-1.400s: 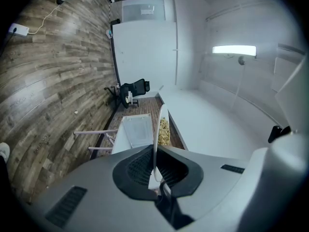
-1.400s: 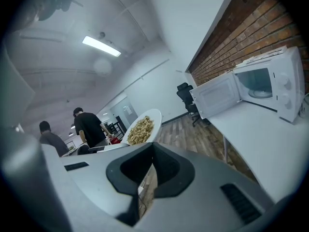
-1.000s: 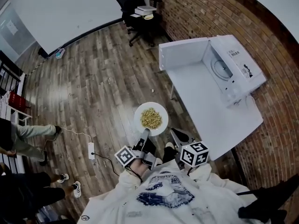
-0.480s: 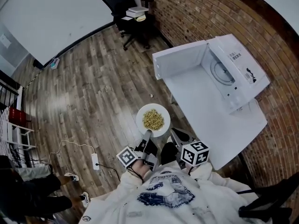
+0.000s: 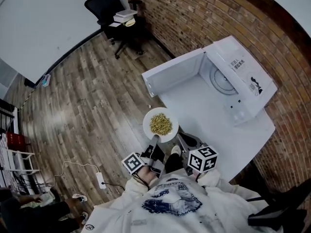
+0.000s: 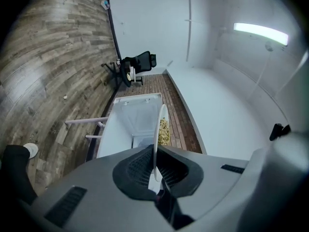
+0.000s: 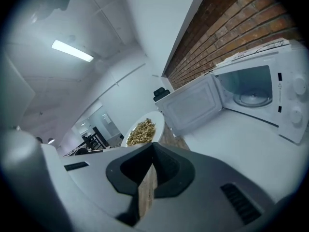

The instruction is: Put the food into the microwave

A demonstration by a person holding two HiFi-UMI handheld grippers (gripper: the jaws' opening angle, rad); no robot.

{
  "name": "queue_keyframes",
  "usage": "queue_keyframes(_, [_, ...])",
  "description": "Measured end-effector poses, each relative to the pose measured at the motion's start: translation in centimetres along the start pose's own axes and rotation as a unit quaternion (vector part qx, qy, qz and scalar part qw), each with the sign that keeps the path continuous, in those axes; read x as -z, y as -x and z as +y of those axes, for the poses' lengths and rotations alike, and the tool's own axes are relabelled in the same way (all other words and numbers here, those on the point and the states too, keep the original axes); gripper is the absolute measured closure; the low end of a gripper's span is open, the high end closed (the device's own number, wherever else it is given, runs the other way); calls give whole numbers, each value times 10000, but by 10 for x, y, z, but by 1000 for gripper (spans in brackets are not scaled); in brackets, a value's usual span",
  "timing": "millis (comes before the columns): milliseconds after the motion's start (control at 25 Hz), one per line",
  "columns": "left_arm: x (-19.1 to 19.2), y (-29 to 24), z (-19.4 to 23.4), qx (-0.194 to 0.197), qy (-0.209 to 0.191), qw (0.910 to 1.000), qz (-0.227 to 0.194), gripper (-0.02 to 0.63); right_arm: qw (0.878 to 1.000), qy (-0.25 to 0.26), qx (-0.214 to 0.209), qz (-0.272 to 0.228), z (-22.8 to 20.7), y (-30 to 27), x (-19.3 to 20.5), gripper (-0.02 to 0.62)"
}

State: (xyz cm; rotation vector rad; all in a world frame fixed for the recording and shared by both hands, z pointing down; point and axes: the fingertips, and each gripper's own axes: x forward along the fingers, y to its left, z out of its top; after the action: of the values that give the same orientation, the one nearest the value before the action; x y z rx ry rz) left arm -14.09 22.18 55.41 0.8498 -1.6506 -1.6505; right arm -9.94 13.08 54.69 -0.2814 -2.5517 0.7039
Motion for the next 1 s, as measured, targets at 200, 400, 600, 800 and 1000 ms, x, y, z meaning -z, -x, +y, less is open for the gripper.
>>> queue_keyframes(200, [0, -50, 5, -95, 47, 9994, 319, 589, 9993, -229, 255, -128, -39, -11, -25, 581])
queue_keyframes(400, [6, -107, 3, -143, -37, 9973, 722, 589, 9969, -466, 521, -367, -81, -14, -54, 581])
queue_keyframes(600, [22, -154, -2, -117, -135, 9932, 1153, 589, 9922, -656, 793, -700, -119, -8, -82, 581])
queue_keyframes(800, [39, -186, 2, -167, -139, 9878, 1544, 589, 9865, -859, 1054, -915, -147, 1, -92, 581])
queue_keyframes(1000, [59, -208, 3, -188, -102, 9801, 1976, 589, 9775, -1085, 1414, -1130, -169, 20, -93, 581])
